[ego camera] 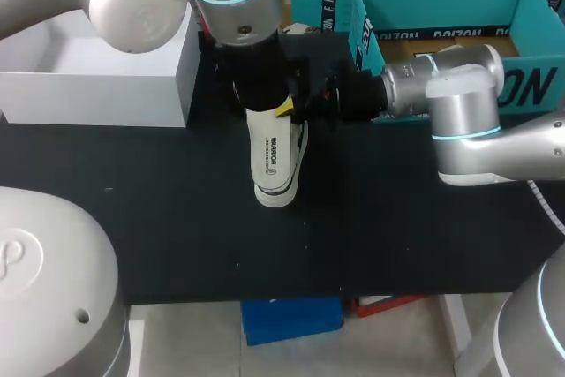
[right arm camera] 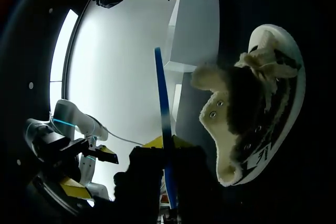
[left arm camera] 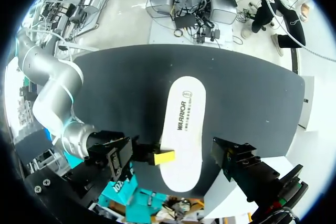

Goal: Take the shoe out of the shoebox, open the shoe tongue, remove and reinsert the insole, then place the shoe into the shoebox

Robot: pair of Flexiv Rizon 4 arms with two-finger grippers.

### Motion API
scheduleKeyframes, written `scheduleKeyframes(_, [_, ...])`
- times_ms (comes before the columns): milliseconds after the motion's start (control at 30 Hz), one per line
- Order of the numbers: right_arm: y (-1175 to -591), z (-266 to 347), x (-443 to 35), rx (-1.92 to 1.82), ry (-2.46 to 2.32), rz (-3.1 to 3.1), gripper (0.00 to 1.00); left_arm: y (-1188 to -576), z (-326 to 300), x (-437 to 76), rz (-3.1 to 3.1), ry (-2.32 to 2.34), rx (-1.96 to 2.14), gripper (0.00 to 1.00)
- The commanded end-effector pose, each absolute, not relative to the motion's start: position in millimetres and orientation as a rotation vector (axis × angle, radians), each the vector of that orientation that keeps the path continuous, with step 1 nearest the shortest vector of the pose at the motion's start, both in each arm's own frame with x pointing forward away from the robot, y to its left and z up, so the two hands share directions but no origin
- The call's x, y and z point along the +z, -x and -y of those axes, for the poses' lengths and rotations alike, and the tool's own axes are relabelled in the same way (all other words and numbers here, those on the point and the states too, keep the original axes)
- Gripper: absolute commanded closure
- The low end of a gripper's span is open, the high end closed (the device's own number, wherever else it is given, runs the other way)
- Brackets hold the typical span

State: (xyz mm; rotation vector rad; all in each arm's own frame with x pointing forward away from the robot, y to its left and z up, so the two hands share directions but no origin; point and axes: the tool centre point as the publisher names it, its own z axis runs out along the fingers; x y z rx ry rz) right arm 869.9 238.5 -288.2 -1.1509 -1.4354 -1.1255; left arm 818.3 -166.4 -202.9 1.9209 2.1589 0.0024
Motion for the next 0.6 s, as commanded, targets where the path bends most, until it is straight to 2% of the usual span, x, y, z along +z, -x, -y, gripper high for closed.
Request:
scheduleKeyframes(33, [-871,-240,-289,-1.123,1.151,1.436,1.0,-812,168,-204,-2.158,-1.925,0.018,0.0])
scheduleKeyframes(600, [-871,-240,-289,-1.123,1.151,1.436,1.0,-848,159,-207,-2.152,-1.94,0.057,0.0])
